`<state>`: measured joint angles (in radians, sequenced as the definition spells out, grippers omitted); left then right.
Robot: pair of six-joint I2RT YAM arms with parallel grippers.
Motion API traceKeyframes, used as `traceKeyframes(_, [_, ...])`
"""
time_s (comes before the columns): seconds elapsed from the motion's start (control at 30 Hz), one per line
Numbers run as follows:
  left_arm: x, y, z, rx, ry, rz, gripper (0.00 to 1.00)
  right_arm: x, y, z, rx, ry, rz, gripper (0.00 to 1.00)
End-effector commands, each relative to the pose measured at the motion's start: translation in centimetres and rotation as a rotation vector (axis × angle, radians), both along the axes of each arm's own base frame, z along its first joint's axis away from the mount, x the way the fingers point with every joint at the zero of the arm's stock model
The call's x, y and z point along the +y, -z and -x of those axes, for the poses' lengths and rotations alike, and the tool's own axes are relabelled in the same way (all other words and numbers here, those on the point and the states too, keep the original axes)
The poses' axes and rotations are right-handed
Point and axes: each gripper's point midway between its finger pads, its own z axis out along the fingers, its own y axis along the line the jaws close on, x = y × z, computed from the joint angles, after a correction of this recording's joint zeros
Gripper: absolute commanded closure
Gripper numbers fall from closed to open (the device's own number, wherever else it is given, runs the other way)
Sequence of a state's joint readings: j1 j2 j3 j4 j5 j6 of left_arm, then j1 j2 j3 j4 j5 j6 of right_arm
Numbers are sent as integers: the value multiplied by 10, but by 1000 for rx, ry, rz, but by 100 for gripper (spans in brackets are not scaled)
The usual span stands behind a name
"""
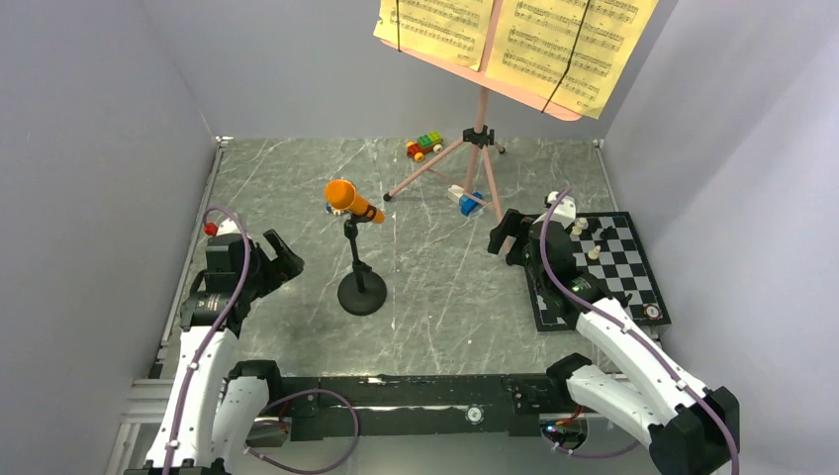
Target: Pack up the instrument practice props
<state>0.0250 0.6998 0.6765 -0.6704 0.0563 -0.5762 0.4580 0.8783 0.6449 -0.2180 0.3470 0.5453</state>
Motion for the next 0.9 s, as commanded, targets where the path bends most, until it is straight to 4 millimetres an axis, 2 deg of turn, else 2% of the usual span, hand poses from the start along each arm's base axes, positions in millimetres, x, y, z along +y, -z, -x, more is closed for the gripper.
traceKeyframes(0.0, [-3,-8,-7,-57,29,-2,1,-2,-7,-9,-40,39,-19,0])
traceKeyframes(0.2, [-3,-14,-8,-118,67,-34,1,10,-15,-5,-24,-58,3,0])
traceKeyframes(0.43, [-11,-17,-9,-181,127,-42,7,18,-26,3,-70,-134,-16,0])
traceKeyframes(0.63, [-12,-29,-11,-228,153,-72,1,24,-30,6,-69,-174,-19,0])
traceKeyframes(0.7, [-19,-34,-11,-261,194,-87,1,28,-29,7,-68,-196,-30,0])
traceKeyframes(0.87, [-42,-53,-17,-397,349,-104,11,39,-27,6,-54,-243,-51,0])
